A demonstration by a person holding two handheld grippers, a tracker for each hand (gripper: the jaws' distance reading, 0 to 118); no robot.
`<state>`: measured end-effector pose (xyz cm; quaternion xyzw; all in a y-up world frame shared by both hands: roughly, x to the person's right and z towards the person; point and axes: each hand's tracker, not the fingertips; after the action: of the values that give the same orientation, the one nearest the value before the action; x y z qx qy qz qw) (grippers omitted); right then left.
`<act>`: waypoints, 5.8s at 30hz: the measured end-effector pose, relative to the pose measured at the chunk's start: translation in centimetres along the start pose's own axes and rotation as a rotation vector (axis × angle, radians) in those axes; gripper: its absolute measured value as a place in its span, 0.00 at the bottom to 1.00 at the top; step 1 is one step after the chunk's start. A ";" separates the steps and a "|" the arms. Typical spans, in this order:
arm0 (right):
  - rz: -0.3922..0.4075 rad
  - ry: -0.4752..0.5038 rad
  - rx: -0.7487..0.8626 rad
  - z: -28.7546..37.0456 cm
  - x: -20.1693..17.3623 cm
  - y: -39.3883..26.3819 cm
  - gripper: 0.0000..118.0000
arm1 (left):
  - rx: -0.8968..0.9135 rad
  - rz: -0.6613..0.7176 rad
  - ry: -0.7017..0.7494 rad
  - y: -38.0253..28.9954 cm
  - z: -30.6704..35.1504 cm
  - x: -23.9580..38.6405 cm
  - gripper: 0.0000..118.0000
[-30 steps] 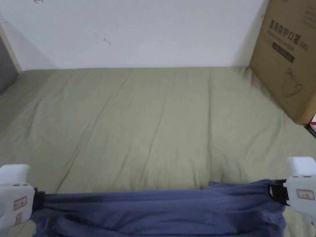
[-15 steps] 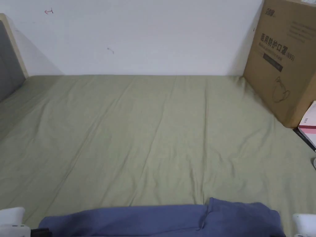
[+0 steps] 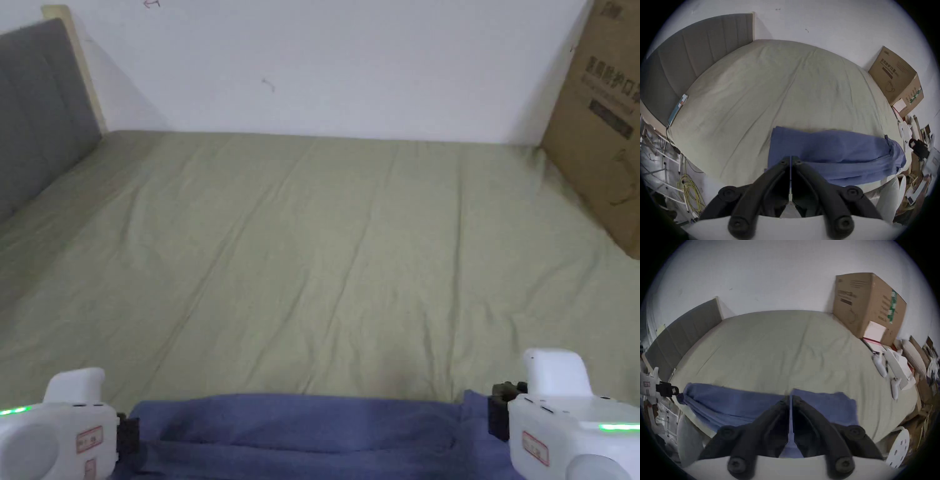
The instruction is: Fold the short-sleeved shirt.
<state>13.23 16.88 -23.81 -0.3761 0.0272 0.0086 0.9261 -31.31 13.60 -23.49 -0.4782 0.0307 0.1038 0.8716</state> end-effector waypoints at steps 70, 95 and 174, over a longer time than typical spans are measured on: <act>-0.344 -0.063 -0.126 -1.0 8.4 -4.6 0.03 | -0.051 -0.191 -0.405 1.9 -3.0 19.0 0.00; -0.380 -0.065 -0.145 -1.3 9.0 -5.0 0.03 | -0.330 -0.254 -0.705 -3.8 -7.9 27.8 0.00; -0.335 -0.007 -0.193 -1.9 6.5 -4.3 0.03 | -0.157 0.024 -0.861 5.6 -0.1 11.8 0.10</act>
<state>19.80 12.48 -22.57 -0.4626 -0.0400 -0.1421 0.8742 -20.99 18.23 -29.93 -0.4557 -0.3378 0.3056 0.7648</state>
